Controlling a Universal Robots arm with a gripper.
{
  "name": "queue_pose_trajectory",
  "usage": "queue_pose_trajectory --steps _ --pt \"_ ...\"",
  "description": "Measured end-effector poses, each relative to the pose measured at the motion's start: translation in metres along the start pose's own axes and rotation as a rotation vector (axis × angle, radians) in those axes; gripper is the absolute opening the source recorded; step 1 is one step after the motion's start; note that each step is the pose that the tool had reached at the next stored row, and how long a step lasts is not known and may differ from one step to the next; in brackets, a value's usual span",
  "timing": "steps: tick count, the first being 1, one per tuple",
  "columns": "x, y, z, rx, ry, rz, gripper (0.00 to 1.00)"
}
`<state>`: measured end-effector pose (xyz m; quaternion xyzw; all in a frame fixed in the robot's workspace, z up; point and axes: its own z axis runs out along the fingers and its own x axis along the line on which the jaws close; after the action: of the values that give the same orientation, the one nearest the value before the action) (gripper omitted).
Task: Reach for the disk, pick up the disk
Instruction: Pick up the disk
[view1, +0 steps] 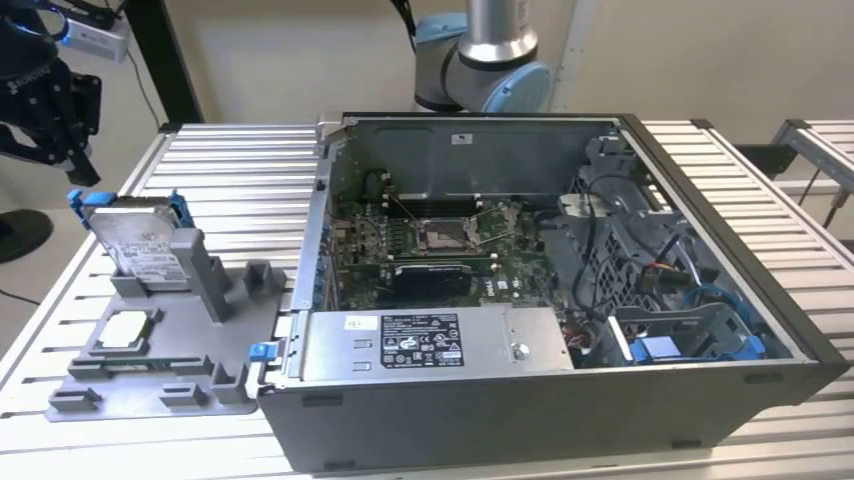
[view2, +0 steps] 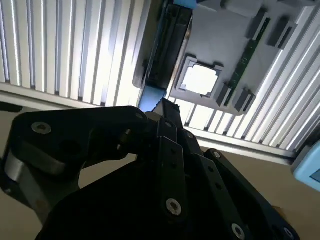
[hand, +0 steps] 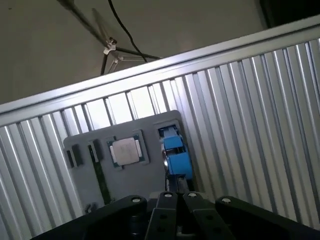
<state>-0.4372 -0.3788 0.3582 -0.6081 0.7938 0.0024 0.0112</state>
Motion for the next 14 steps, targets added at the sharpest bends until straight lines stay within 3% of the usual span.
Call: queue_pose_trajectory --steps 9,14 --pt "0.0000 0.0001 0.0017 -0.0033 -0.0009 -0.163 0.00" --pt "0.0000 -0.0002 0.0027 -0.0039 -0.0006 -0.199 0.00"
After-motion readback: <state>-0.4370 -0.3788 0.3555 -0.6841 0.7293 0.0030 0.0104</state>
